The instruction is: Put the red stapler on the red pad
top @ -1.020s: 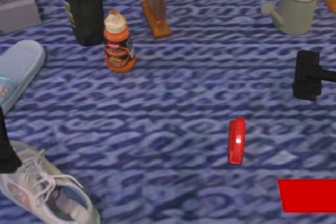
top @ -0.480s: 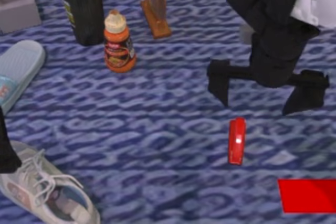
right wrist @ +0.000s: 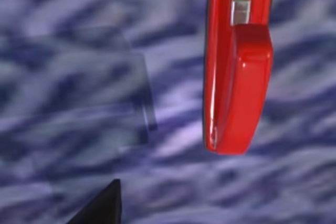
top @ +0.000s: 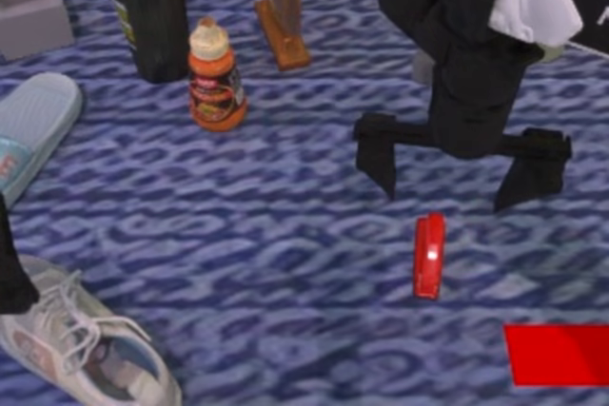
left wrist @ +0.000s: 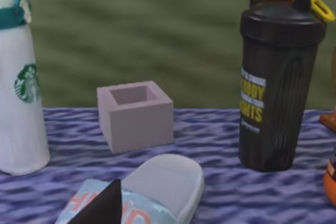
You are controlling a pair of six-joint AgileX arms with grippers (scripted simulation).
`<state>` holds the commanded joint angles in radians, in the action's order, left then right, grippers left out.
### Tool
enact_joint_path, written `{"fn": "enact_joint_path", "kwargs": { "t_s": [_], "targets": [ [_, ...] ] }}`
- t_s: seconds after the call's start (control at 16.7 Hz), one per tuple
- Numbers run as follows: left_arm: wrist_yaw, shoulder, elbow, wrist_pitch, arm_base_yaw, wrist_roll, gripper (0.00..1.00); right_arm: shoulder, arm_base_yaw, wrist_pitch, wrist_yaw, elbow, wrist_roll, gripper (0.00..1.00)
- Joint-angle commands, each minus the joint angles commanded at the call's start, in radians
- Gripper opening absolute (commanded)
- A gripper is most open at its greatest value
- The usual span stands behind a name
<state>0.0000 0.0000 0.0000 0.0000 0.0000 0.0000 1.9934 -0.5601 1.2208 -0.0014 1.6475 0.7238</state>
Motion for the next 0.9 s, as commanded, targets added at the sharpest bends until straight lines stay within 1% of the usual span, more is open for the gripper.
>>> {"fn": "enact_joint_path", "kwargs": {
  "t_s": [0.18,0.6,0.72,0.9],
  "targets": [
    [0.000,0.000,0.000,0.000,0.000,0.000,1.00,0.012,-0.002,-0.039,0.000,-0.032,-0.001,1.00],
    [0.000,0.000,0.000,0.000,0.000,0.000,1.00,0.101,-0.007,-0.327,0.001,-0.223,0.004,1.00],
    [0.000,0.000,0.000,0.000,0.000,0.000,1.00,0.112,-0.008,-0.356,0.001,-0.246,0.006,1.00],
    [0.000,0.000,0.000,0.000,0.000,0.000,1.00,0.112,-0.008,-0.356,0.001,-0.246,0.006,1.00]
  ]
}}
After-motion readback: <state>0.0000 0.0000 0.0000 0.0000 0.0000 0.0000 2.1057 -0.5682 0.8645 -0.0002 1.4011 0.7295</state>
